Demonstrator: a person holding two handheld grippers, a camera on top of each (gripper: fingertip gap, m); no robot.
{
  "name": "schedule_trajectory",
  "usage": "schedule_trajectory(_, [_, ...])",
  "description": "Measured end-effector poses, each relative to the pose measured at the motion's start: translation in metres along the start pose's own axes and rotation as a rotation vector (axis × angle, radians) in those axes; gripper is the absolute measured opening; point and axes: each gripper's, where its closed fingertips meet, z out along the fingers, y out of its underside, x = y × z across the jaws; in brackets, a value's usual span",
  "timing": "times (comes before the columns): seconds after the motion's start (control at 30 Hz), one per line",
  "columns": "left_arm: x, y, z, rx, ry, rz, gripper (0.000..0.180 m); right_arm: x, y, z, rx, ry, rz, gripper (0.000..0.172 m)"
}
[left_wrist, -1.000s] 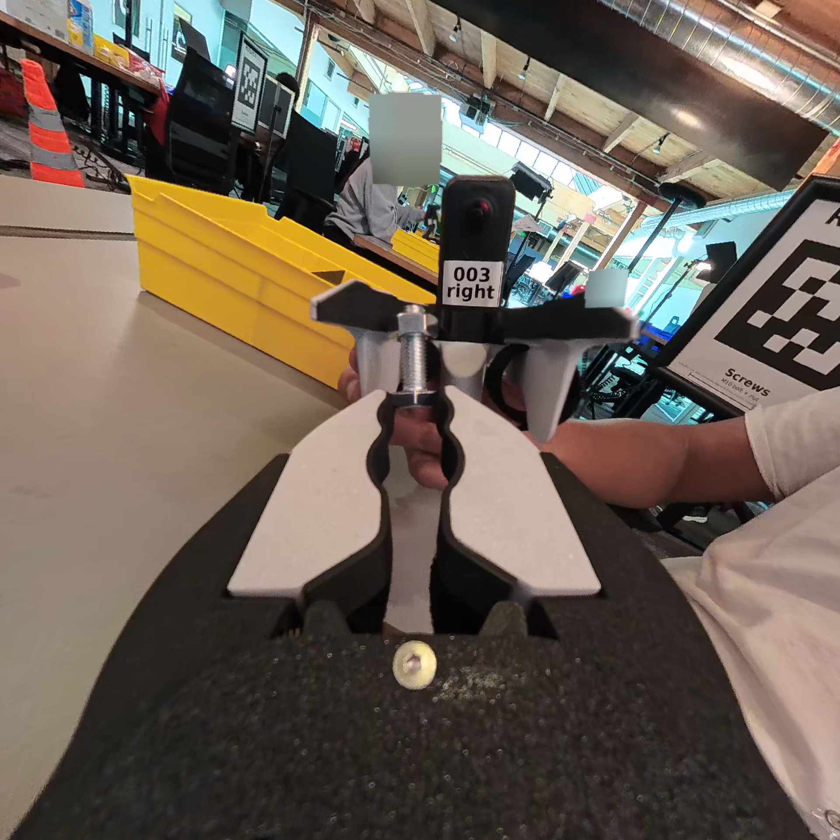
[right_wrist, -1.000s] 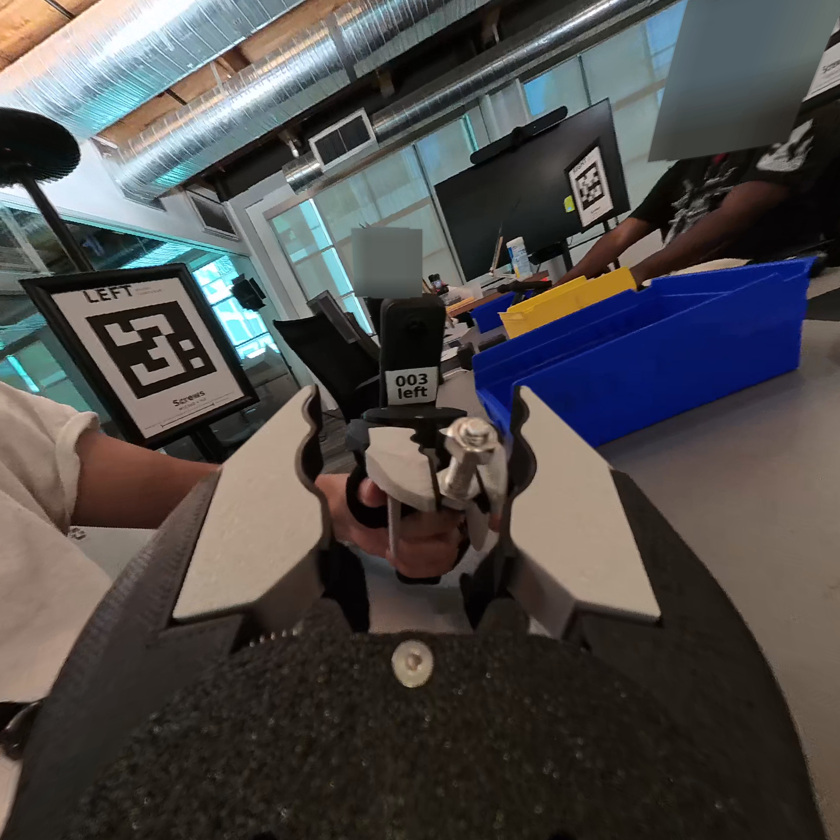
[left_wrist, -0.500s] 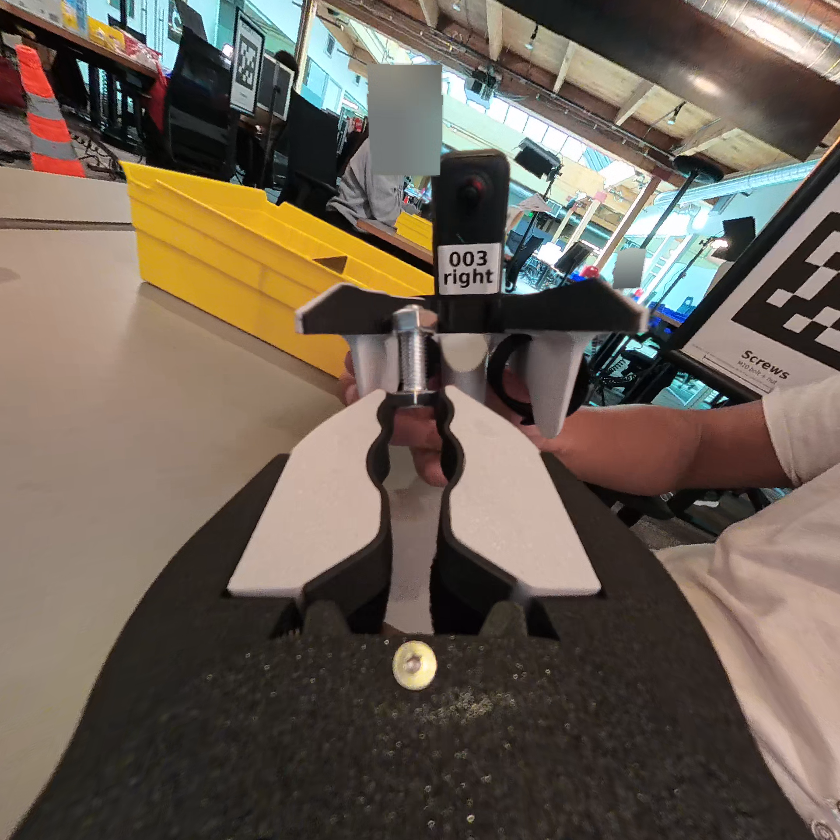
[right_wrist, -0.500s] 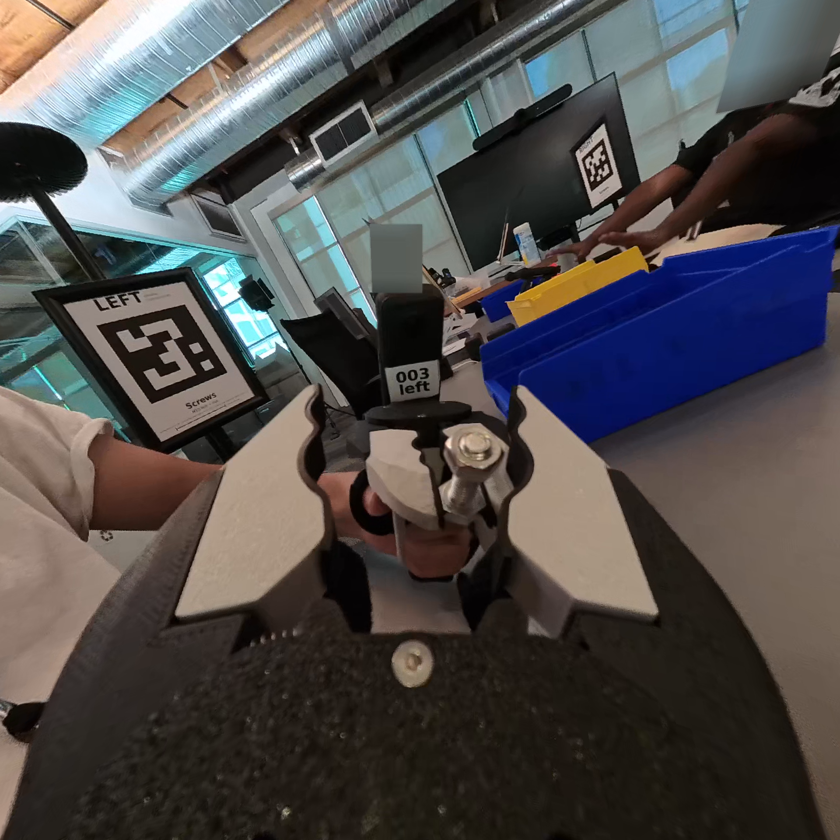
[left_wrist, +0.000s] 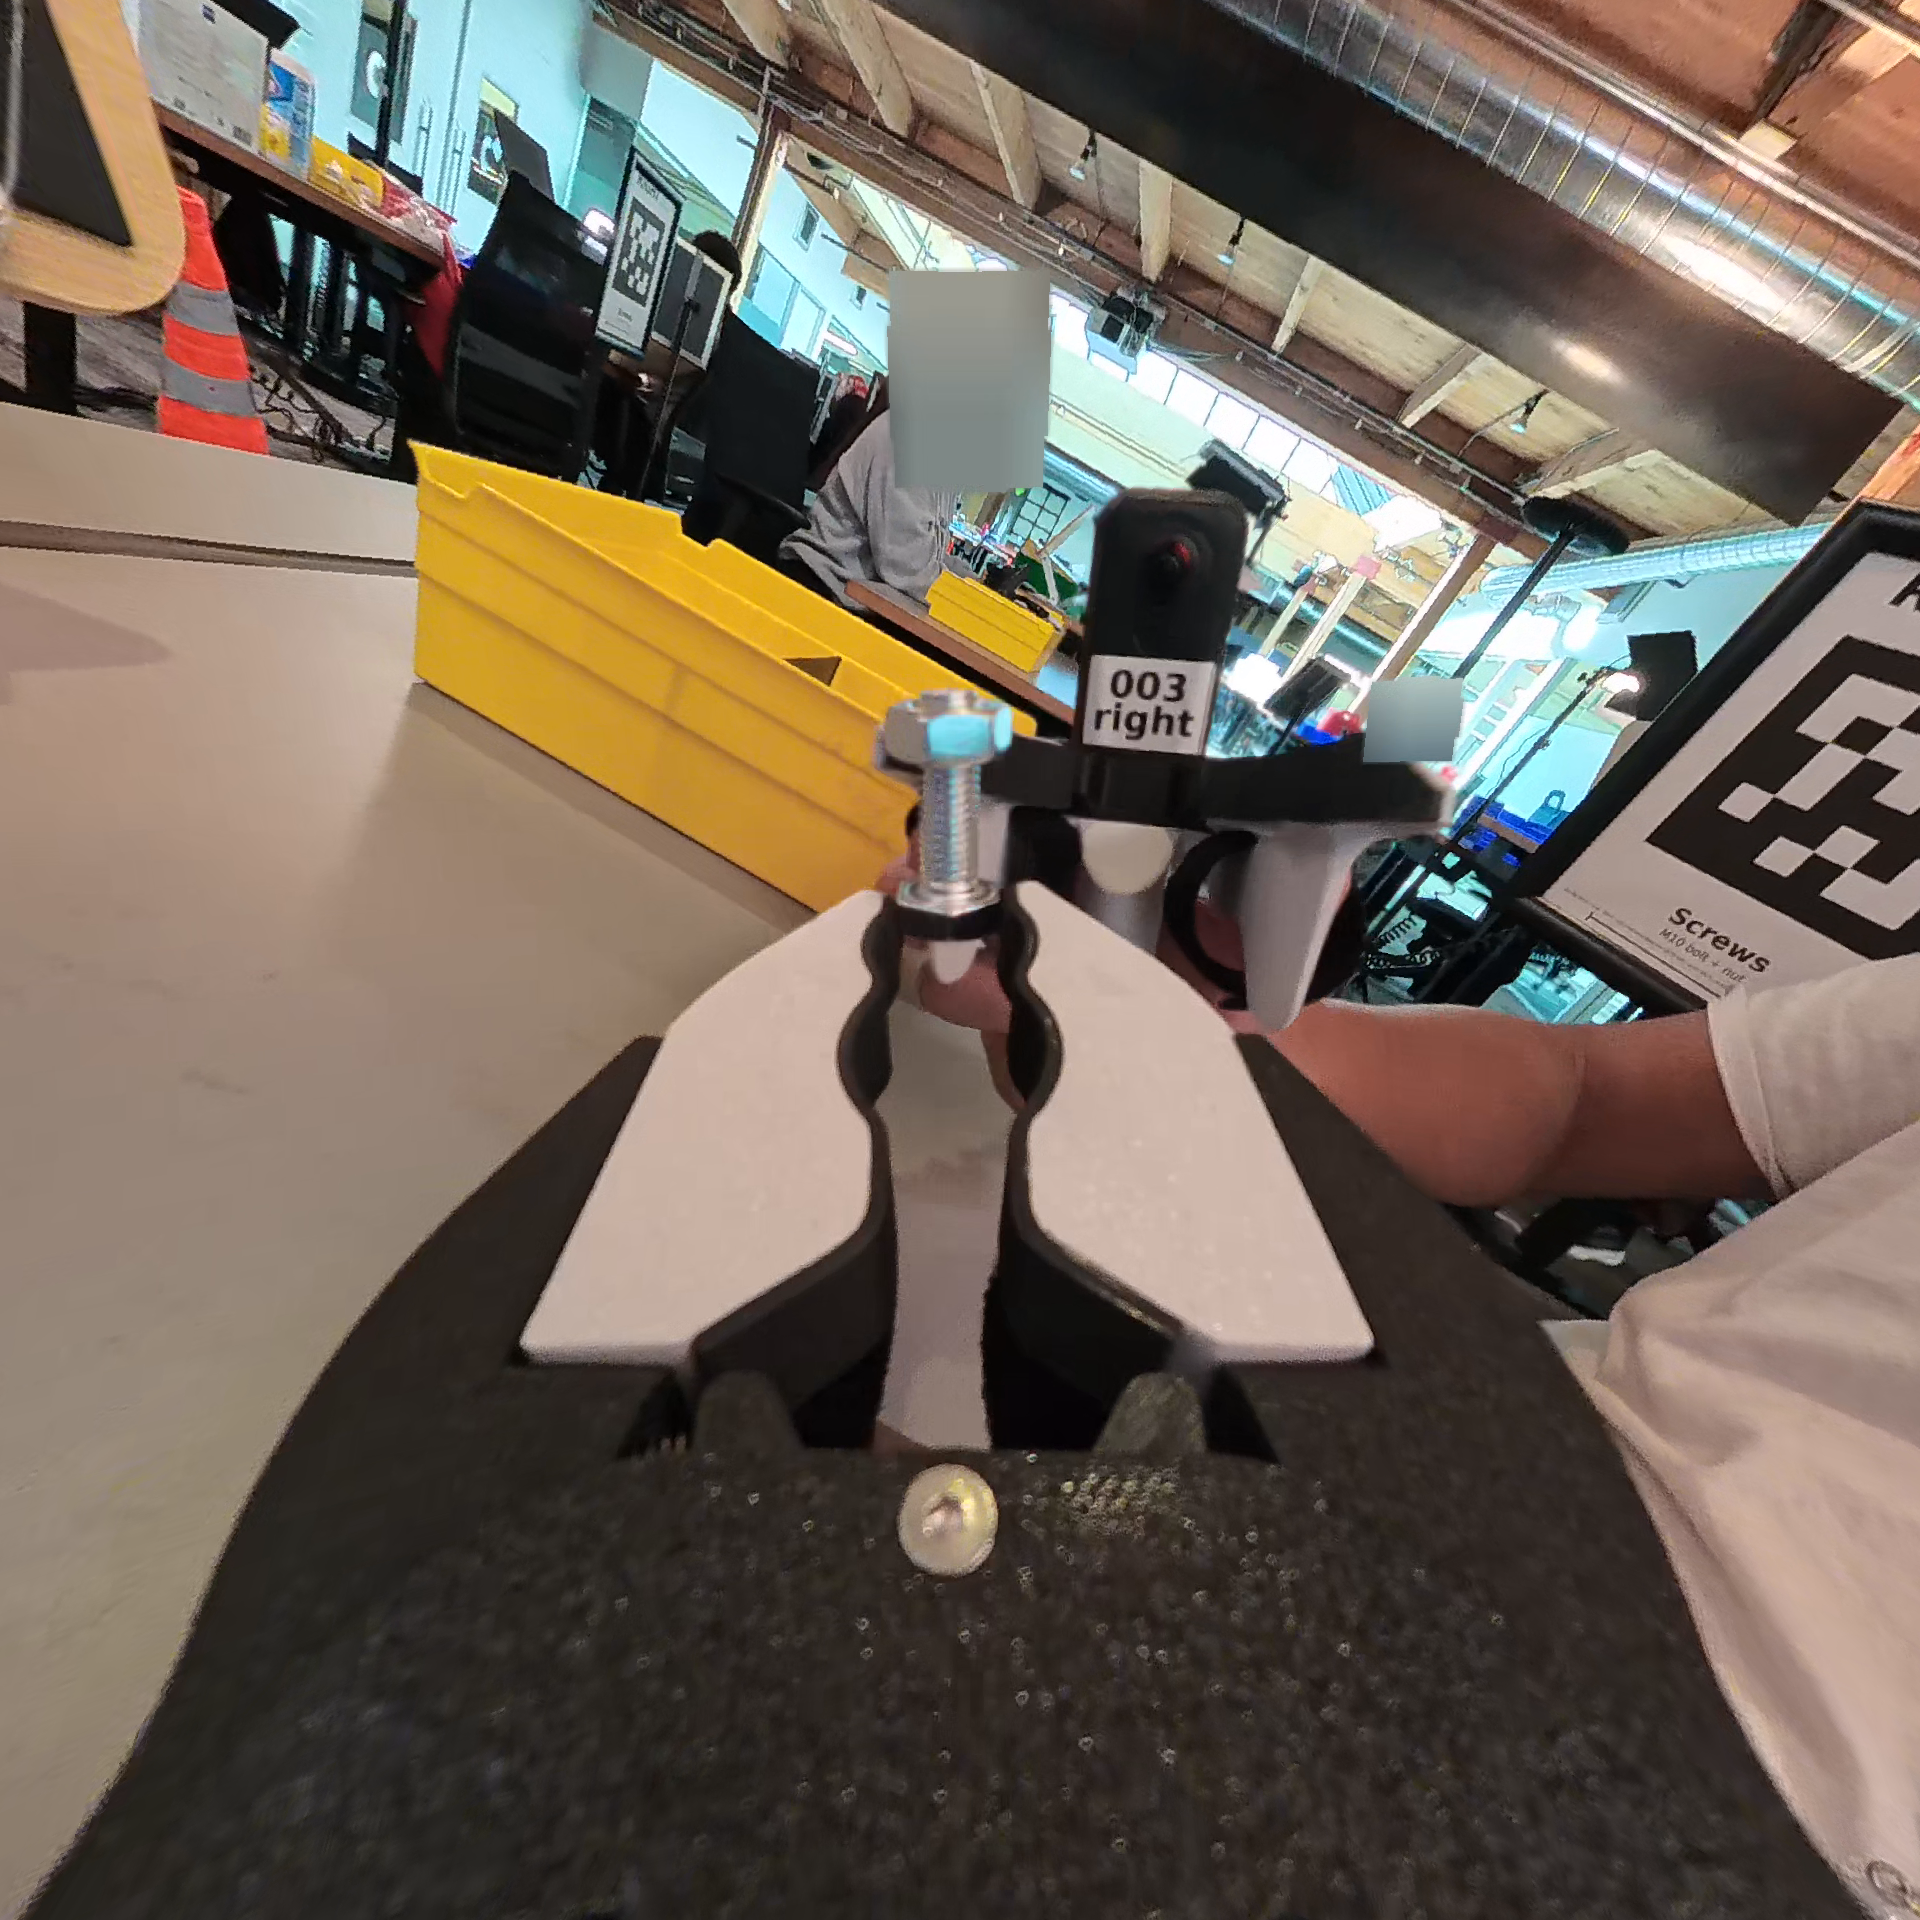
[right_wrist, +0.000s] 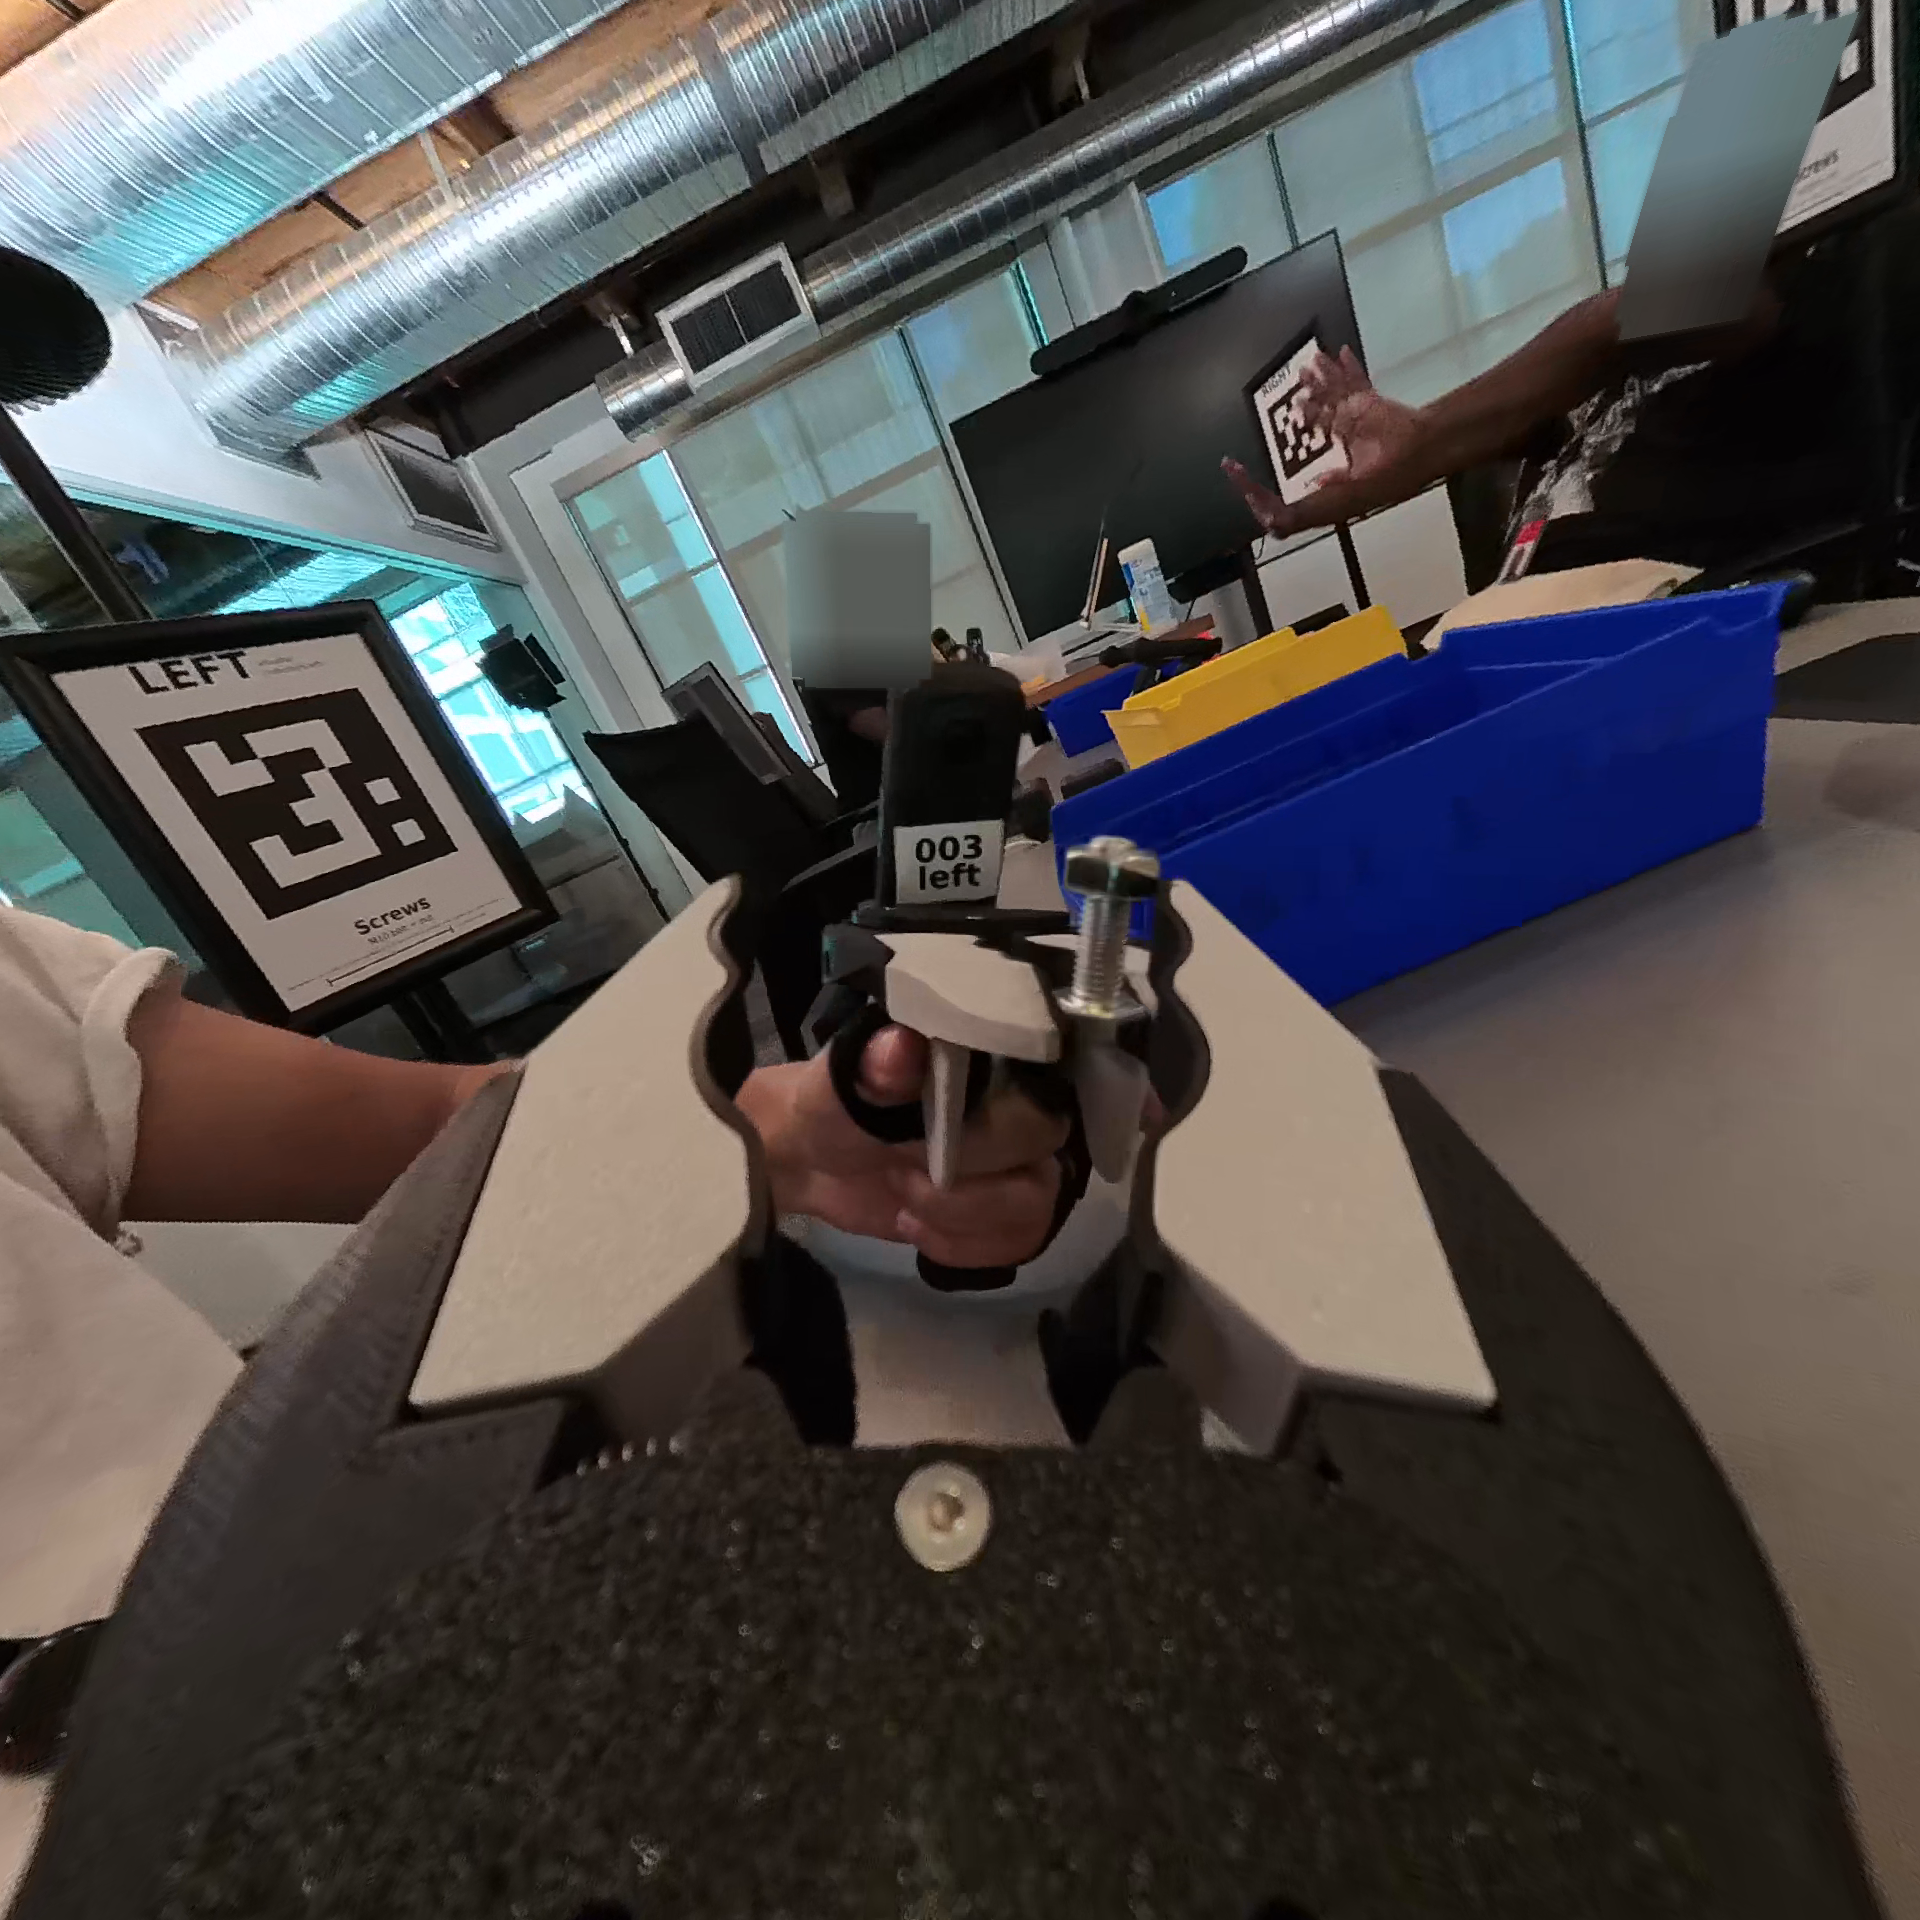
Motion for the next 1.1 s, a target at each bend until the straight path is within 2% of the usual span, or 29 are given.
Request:
schedule_trajectory(0.37, [0.005, 0.014, 0.008, -0.082, 0.007, 0.041, 0.017, -0.001, 0.011, 0.007, -0.092, -0.014, -0.055, 0.083])
schedule_trajectory(0.6, [0.004, 0.012, 0.002, -0.077, 0.000, 0.044, 0.017, 0.006, 0.006, -0.012, -0.105, 0.049, -0.139, 0.079])
schedule_trajectory(0.8, [0.010, 0.028, 0.014, -0.153, 0.023, 0.073, 0.017, -0.004, 0.024, 0.008, -0.170, -0.016, -0.130, 0.084])
schedule_trajectory(1.1, [0.003, 0.016, 0.002, -0.115, -0.009, 0.074, 0.017, 0.001, 0.006, -0.017, -0.109, 0.028, -0.134, 0.072])
